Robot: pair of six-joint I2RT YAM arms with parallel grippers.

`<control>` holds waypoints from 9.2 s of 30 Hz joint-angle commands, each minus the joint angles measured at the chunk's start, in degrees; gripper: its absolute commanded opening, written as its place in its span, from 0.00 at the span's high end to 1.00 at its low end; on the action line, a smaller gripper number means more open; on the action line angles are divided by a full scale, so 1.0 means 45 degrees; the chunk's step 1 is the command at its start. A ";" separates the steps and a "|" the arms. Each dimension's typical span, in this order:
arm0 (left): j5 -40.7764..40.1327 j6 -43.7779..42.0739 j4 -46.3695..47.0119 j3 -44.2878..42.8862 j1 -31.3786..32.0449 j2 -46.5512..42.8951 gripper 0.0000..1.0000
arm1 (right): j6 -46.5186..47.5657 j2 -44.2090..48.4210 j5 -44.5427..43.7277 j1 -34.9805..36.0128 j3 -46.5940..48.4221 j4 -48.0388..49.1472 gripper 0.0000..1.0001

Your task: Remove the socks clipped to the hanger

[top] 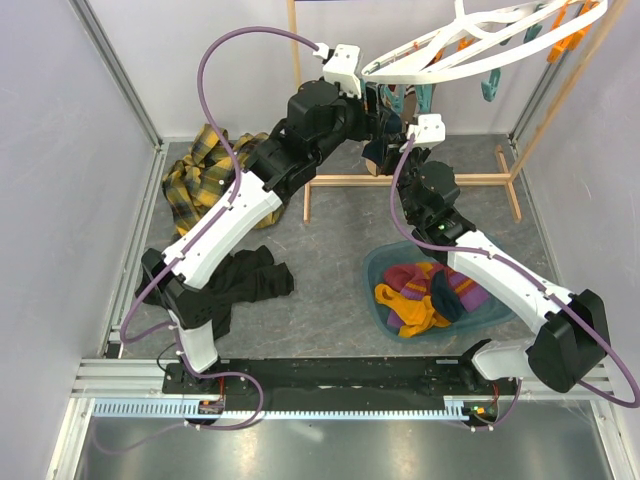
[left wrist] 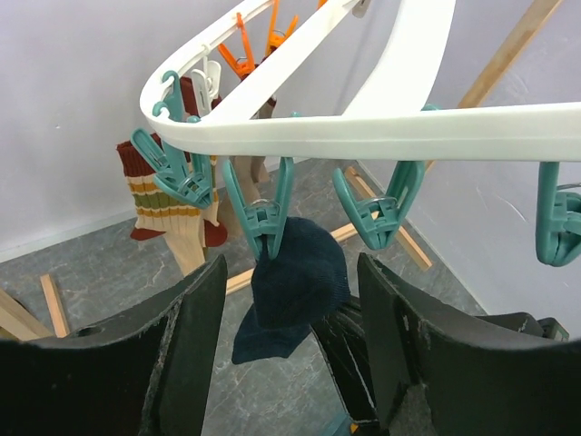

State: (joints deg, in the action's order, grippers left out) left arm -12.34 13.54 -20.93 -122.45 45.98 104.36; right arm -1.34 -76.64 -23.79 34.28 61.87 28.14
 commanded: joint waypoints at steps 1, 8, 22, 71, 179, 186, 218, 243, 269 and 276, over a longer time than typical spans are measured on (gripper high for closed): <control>-0.0422 0.0175 0.0588 -0.0718 -0.0138 0.0168 0.34 | -0.0229 0.0469 0.0267 -0.0040 0.0178 0.0075 1.00; -0.0071 -0.0469 0.1212 -0.1108 -0.0217 0.0520 0.34 | -0.0404 0.0508 0.0385 -0.0060 0.0354 -0.0198 1.00; 0.0203 -0.0724 0.1408 -0.1167 -0.0256 0.0950 0.33 | -0.0737 0.0664 0.0482 -0.0060 0.0549 -0.0453 1.00; 0.0808 -0.0626 0.0979 -0.0951 -0.0764 0.0519 0.28 | -0.0736 0.0469 0.0775 -0.0060 0.1135 -0.1097 1.00; -0.1438 -0.3341 0.7366 1.6333 -0.0100 -1.2761 0.14 | -0.1966 -0.6873 0.1284 -0.2111 0.3730 0.1031 0.12; -0.1341 -0.3360 0.7366 1.6314 -0.0100 -1.2780 0.14 | -0.0487 -0.8551 -0.0044 -0.1954 0.4493 0.3858 0.07; -0.1711 -0.3595 0.7561 1.6470 -0.0100 -1.2311 0.16 | 0.1159 -0.5845 0.3896 -0.1271 0.0650 0.6716 1.00; -0.1030 -0.2659 0.6665 1.6158 -0.0100 -1.1746 0.18 | -0.0424 -0.1388 0.5913 -0.1036 -0.2321 0.5075 0.99; 0.2369 0.1111 0.1916 0.4793 -0.0626 -0.4931 0.21 | -0.1516 0.1738 0.6907 -0.1192 -0.3885 0.3356 0.94; 0.4885 0.2399 0.2538 0.3618 -0.1837 -0.3484 0.22 | -0.2416 0.1720 0.7728 -0.1681 -0.3729 0.3804 0.89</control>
State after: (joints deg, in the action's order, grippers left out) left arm 1.13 18.33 -11.33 -103.31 40.53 87.29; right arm -9.39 -69.87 7.92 27.40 44.69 42.37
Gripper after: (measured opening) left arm 0.782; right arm 0.105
